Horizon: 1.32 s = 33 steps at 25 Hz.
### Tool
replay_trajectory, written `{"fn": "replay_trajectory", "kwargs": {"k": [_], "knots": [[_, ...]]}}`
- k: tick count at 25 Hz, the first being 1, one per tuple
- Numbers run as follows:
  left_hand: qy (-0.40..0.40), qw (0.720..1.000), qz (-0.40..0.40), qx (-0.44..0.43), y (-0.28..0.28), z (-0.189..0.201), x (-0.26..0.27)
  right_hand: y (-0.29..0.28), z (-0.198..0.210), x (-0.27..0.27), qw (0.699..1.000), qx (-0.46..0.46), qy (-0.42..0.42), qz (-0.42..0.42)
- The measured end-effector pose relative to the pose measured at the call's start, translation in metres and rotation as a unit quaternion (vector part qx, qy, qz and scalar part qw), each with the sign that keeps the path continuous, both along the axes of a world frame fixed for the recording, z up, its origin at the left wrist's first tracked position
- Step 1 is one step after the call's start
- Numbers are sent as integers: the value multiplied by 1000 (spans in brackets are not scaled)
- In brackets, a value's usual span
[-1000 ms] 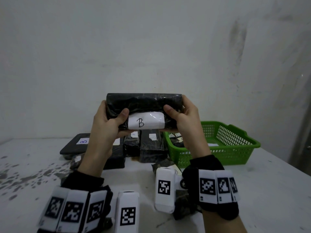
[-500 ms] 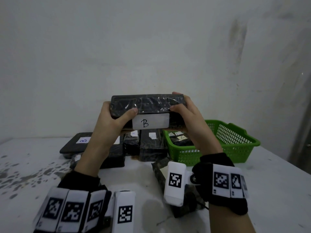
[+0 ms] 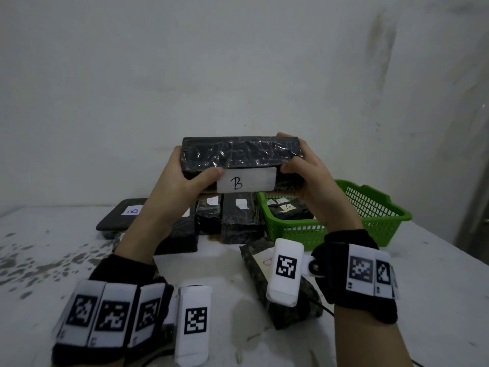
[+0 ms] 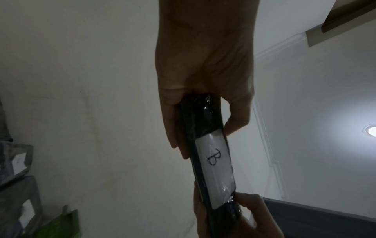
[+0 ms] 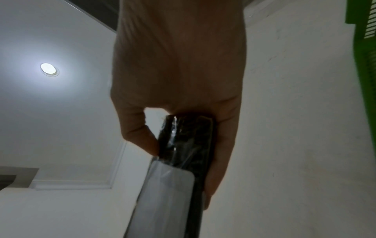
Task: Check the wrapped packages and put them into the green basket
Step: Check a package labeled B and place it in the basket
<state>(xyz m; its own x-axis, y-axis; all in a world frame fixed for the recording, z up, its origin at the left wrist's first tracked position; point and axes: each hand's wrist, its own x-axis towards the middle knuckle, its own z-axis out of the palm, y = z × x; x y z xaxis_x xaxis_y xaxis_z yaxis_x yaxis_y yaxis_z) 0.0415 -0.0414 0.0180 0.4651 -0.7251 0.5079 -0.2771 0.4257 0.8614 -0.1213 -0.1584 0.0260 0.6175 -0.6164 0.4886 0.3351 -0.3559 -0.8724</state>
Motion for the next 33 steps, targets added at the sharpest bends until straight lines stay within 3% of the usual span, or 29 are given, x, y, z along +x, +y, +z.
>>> {"fn": "replay_trajectory", "kwargs": {"k": [11, 18, 26, 29, 31, 33], "knots": [[43, 998, 20, -29, -5, -3, 0, 4, 2, 6, 998, 12, -27, -52], [81, 996, 39, -9, -15, -8, -4, 7, 5, -4, 997, 0, -1, -72], [-25, 998, 15, 49, -41, 44, -34, -8, 14, -31, 973, 37, -46, -222], [-54, 986, -49, 149, -60, 54, -36, -24, 28, -46, 958, 0, 94, -273], [-46, 966, -111, 228, -74, 56, -34, -31, 46, -63, 955, -14, 167, -245], [-32, 952, -144, 269, -93, 56, -29, -42, 63, -80, 964, 5, 180, -196]]}}
